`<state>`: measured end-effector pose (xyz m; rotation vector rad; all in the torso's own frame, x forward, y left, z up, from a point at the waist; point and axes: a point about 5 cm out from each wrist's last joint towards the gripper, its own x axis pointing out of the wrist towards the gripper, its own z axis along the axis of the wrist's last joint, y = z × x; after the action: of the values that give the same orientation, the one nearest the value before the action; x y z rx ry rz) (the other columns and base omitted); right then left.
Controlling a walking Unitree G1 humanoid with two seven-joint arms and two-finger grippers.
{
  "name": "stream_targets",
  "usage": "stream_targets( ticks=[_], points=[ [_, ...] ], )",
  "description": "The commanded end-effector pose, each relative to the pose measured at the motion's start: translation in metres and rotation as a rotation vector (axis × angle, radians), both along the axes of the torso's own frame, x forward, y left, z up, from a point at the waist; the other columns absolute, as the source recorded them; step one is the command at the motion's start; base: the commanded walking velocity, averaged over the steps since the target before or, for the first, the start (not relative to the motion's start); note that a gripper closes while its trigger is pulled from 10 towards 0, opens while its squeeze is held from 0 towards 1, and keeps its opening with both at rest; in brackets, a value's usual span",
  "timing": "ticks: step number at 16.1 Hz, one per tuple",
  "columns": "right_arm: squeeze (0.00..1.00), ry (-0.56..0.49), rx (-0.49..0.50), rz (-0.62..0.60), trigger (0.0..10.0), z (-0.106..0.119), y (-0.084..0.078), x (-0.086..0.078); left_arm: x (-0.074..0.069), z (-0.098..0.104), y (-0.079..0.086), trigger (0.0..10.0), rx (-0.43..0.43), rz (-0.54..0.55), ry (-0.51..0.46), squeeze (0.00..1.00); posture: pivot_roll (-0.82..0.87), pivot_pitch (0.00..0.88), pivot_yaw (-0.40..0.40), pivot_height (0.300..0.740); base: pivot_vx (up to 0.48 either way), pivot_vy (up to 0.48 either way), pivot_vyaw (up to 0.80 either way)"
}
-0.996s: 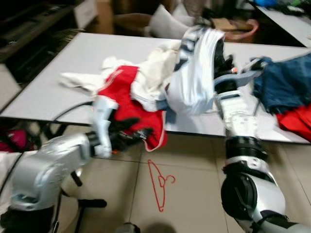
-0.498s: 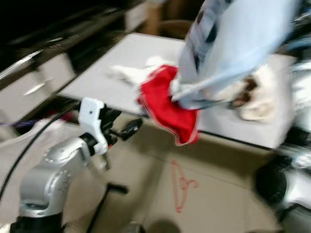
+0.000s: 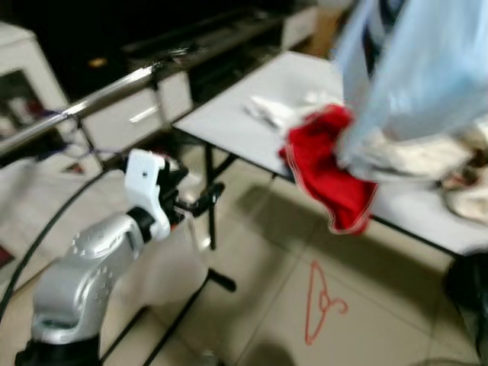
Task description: Hang hanger
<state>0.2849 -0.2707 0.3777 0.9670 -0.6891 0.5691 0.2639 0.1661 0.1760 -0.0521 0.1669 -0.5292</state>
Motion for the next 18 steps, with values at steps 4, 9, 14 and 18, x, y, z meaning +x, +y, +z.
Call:
stream_targets(
  ticks=[4, 9, 14, 18],
  points=[
    [0.0, 0.081, -0.143, 0.066, 10.0, -0.056, 0.003, -0.038, -0.011, -0.006, 0.014, 10.0, 0.061, 0.028, 0.021, 0.36, -0.05, 0.0, 0.001, 0.74, 0.0, 0.0, 0.8],
    [0.0, 0.229, -0.273, 0.161, 10.0, -0.113, 0.009, -0.066, -0.01, -0.009, 0.007, 10.0, 0.08, 0.015, -0.008, 0.36, -0.06, 0.0, 0.01, 0.74, 0.0, 0.0, 0.8],
    [0.0, 0.361, -0.368, 0.268, 10.0, -0.161, 0.016, -0.092, -0.016, -0.016, 0.002, 10.0, 0.071, 0.004, -0.022, 0.36, -0.06, 0.0, 0.002, 0.74, 0.0, 0.0, 0.8],
    [0.0, 0.391, -0.419, 0.314, 10.0, -0.173, 0.022, -0.098, -0.02, -0.021, -0.001, 10.0, 0.072, -0.004, -0.016, 0.36, -0.05, 0.0, -0.012, 0.74, 0.0, 0.0, 0.8]
  ],
)
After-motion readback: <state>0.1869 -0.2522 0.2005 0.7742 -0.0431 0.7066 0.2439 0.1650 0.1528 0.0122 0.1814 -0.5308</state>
